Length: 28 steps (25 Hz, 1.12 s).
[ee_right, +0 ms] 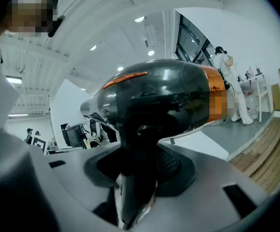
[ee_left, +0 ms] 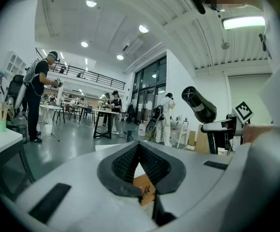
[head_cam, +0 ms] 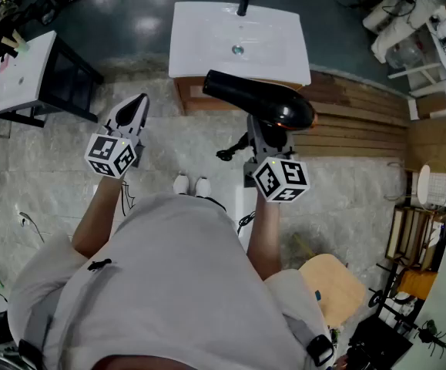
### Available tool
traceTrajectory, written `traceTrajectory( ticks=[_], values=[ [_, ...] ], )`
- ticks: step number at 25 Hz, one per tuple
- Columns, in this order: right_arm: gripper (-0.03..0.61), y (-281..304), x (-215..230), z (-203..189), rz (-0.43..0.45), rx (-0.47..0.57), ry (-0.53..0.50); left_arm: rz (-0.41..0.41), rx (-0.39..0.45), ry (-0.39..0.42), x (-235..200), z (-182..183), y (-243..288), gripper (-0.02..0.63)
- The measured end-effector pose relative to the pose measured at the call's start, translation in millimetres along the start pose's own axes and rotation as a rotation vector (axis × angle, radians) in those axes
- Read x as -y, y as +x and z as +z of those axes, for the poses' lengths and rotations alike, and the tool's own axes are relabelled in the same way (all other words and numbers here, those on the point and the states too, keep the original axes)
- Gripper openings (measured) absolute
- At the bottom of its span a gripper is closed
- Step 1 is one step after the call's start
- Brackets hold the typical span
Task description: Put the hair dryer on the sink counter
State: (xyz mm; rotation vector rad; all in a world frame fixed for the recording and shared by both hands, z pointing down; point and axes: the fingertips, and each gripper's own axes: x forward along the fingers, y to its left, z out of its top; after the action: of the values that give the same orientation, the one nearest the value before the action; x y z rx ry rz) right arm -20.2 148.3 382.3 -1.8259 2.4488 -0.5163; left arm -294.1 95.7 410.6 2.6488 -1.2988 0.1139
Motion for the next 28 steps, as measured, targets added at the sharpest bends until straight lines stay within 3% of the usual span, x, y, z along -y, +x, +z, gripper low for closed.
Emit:
traceTrajectory(
  ticks=[18,28],
  values=[
    [0.173,1.4,-14.8,18.9,-0.005,0.051,-0.049,-0.099,0.024,0.037,14.7,14.2,10.6,0.002],
    [0.173,-4.8,-31.2,16.1,-0.045,0.058,-0.058,-0.143,0.06,-0.004,5.1,14.4,-2.0,0.002]
  ],
)
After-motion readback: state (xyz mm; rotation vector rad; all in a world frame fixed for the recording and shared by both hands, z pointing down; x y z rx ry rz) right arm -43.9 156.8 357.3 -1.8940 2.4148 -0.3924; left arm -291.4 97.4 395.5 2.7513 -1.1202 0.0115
